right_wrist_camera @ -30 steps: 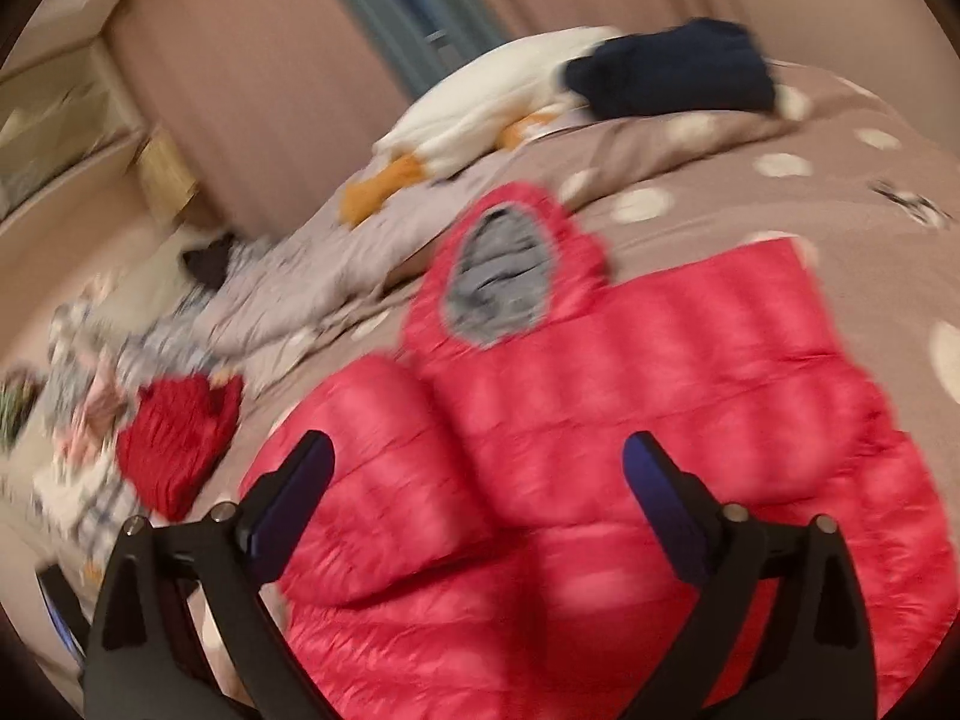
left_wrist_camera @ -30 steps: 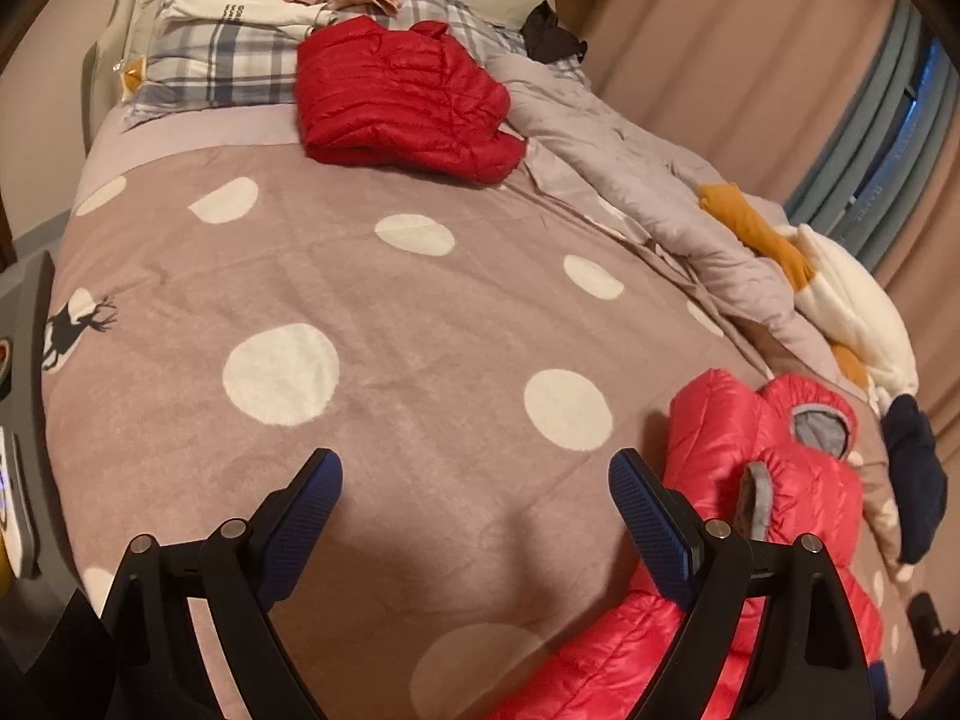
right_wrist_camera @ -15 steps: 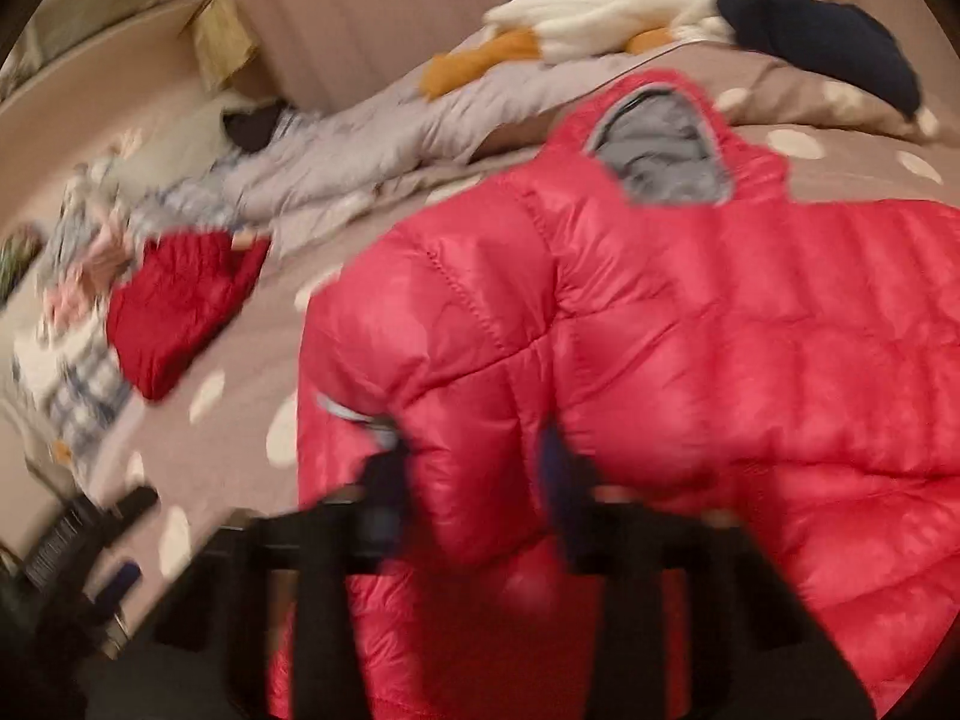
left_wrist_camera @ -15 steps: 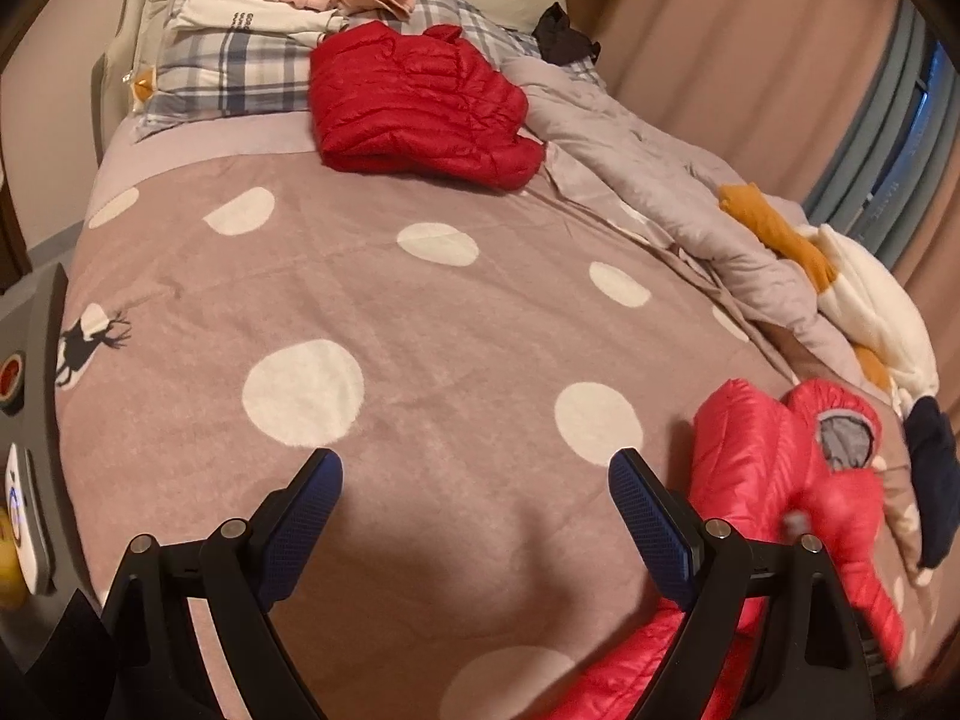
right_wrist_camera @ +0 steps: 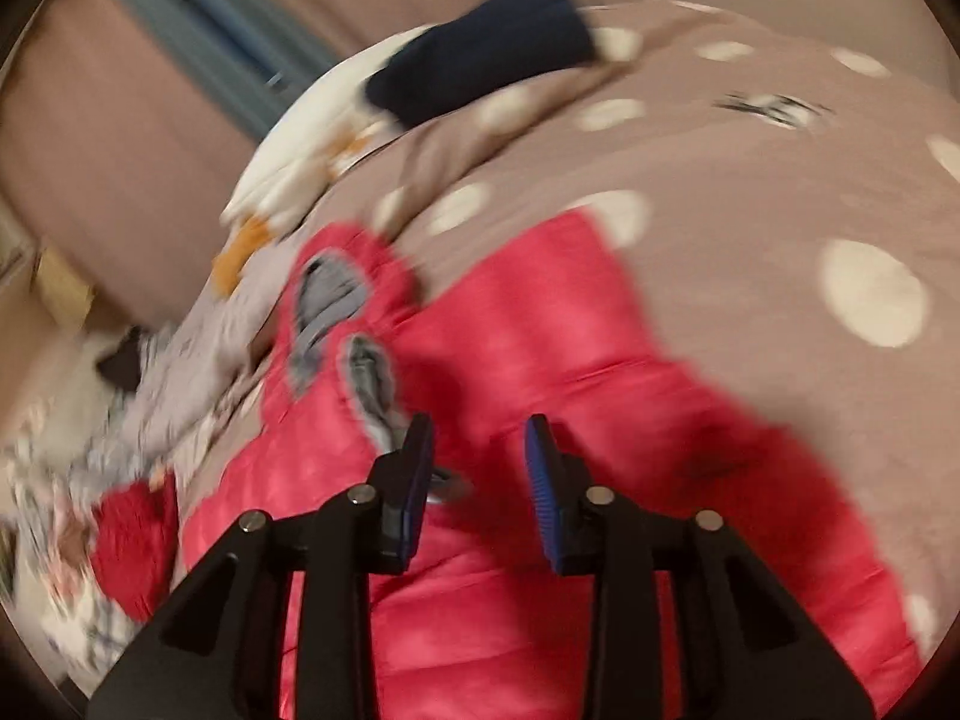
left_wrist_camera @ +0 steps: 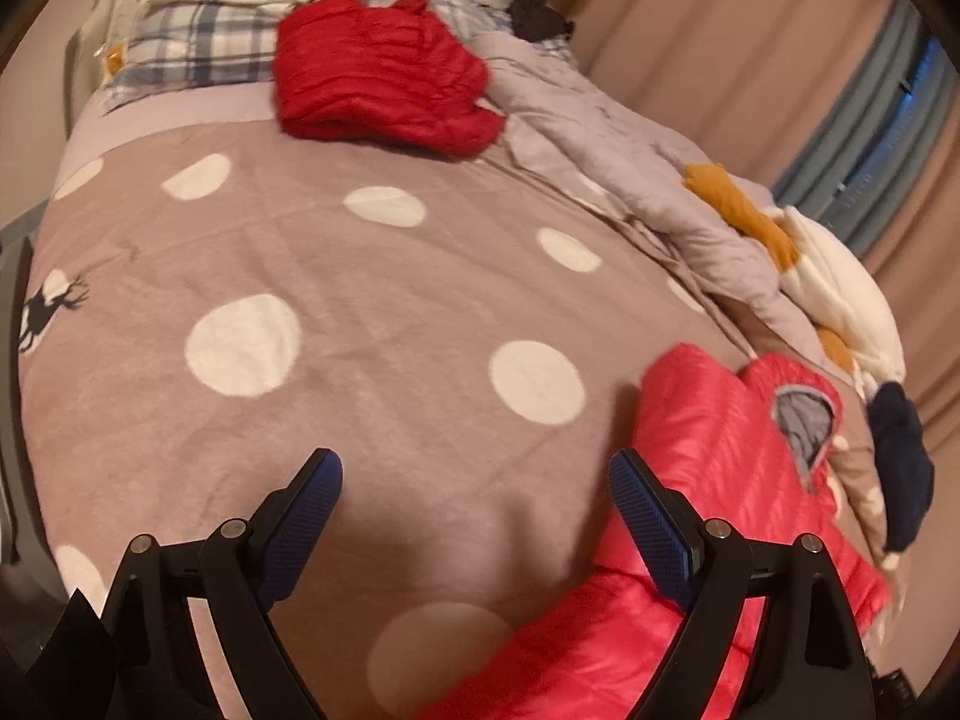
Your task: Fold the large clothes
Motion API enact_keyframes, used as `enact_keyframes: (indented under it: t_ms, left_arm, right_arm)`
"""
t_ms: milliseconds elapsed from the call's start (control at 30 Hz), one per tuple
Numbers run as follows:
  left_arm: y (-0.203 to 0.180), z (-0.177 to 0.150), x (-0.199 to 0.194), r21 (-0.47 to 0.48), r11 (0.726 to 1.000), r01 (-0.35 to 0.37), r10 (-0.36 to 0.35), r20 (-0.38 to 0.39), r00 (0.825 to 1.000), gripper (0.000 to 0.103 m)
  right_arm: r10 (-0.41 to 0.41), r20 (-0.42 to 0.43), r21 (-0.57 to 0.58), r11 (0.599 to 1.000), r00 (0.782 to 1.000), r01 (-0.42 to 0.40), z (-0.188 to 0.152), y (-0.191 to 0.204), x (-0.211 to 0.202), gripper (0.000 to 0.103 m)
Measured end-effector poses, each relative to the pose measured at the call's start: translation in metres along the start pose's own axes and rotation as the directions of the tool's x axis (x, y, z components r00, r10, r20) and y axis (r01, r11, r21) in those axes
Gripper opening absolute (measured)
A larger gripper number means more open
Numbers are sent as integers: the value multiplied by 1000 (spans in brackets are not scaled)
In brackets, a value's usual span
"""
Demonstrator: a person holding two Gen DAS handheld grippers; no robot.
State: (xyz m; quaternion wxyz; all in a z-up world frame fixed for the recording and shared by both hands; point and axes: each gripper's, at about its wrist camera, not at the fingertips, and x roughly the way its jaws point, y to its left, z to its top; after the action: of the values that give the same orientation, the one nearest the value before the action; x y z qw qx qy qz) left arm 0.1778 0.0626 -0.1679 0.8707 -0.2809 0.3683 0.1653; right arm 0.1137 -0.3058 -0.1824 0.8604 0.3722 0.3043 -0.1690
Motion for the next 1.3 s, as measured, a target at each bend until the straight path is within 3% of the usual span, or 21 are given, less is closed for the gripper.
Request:
enact_keyframes:
  t_ms: [133, 200, 233, 367, 500, 567, 700, 800, 867, 967, 1033, 1133, 1300]
  left_arm:
    - [-23, -7, -8, 92, 994, 59, -63, 38, 997, 90]
    - [-35, -12, -10, 141, 984, 108, -114, 38, 993, 90]
    - [-43, -16, -11, 173, 976, 132, -141, 43, 989, 89]
    - [-74, -31, -18, 310, 946, 99, -138, 105, 985, 62]
    - [-87, -39, -8, 340, 922, 187, -213, 40, 976, 48]
    - [-94, -44, 1, 363, 909, 206, -226, 11, 974, 48]
    - [-104, -55, 21, 416, 896, 155, -170, -2, 985, 48]
    - [-107, -63, 39, 431, 893, 126, -118, -45, 992, 48]
    - [-106, -67, 43, 433, 891, 133, -118, -62, 991, 48]
    - [-111, -75, 40, 467, 871, 152, -140, -61, 988, 48]
    - [-118, -85, 46, 514, 848, 133, -119, -60, 991, 51]
    - [-123, -92, 55, 541, 834, 111, -96, -57, 994, 54]
    - [-118, -89, 58, 521, 842, 141, -119, -76, 990, 55]
  right_arm:
    - [-41, 12, 71, 997, 999, 40, 13, -25, -13, 36]
    - [-41, 44, 56, 998, 998, 39, 17, -22, -21, 49]
    - [-37, 56, 39, 999, 998, 35, 19, -18, -25, 50]
    - [3, 97, -77, 997, 995, 4, 17, 6, -35, 52]
    - [67, 63, -202, 978, 996, -53, 0, 36, -26, 51]
    - [68, 42, -245, 968, 997, -55, -6, 43, -18, 49]
    - [58, 5, -329, 943, 998, -53, -16, 53, 1, 47]
    - [-34, -1, -351, 936, 999, 31, -17, 45, 26, 43]
    - [-86, -22, -352, 933, 996, 73, -19, 33, 42, 34]
    - [-115, -13, -353, 930, 993, 103, -18, 22, 48, 29]
    - [-174, 18, -406, 898, 985, 167, -20, 26, 50, 28]
    - [-180, 36, -415, 892, 983, 178, -25, 24, 52, 29]
    - [-161, 32, -401, 902, 986, 160, -25, 19, 56, 30]
